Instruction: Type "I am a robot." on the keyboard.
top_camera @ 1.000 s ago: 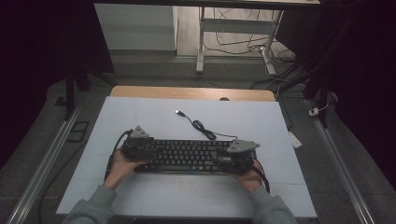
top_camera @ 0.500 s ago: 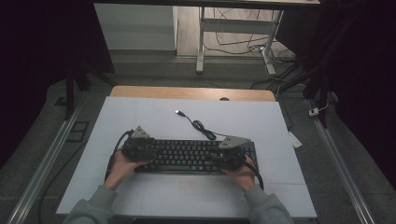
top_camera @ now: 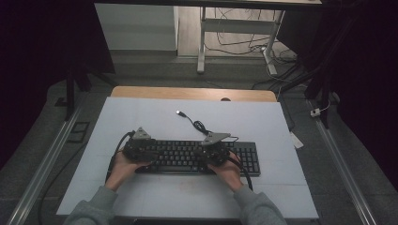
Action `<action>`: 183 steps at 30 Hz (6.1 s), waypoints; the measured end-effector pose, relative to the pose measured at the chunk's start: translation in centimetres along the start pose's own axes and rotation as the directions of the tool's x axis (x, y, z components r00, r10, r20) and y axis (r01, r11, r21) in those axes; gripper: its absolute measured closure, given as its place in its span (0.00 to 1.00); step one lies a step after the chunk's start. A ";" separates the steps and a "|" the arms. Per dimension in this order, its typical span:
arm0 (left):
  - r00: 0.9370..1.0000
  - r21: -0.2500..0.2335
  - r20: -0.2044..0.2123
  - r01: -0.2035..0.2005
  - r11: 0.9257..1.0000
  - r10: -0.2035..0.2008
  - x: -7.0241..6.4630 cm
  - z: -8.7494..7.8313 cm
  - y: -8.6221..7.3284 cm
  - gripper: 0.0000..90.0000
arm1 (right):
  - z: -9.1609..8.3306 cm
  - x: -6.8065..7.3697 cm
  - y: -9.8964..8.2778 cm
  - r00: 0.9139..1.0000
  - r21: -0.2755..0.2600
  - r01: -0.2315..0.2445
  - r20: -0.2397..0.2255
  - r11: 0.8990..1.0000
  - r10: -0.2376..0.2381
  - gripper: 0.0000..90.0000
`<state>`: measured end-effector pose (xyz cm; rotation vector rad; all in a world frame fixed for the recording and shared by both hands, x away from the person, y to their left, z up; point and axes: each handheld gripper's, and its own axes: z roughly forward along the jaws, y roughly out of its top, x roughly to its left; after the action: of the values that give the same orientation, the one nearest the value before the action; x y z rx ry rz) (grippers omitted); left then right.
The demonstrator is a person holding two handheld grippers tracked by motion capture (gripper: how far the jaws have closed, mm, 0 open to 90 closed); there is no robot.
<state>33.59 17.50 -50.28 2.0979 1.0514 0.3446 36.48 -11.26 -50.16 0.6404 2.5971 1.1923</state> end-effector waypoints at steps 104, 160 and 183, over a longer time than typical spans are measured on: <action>0.990 -0.021 0.117 -0.073 0.997 0.075 -2.6 0.2 0.5 0.69 | -7.2 -1.1 -6.4 0.992 -0.081 -0.040 0.115 0.996 0.049 0.60; 0.977 0.081 0.137 -0.175 0.981 0.163 -5.0 3.1 0.1 0.99 | -6.9 -1.1 -6.4 0.992 -0.062 -0.030 0.121 0.998 0.037 0.59; 0.999 -0.062 0.033 -0.034 0.997 0.037 -1.5 -0.8 0.3 0.65 | -6.8 -1.1 -6.4 0.992 -0.072 -0.025 0.120 0.997 0.033 0.59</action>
<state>32.39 16.67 -49.40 2.0627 0.9727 0.3524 33.07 -20.03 -50.58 0.7157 2.4427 1.2076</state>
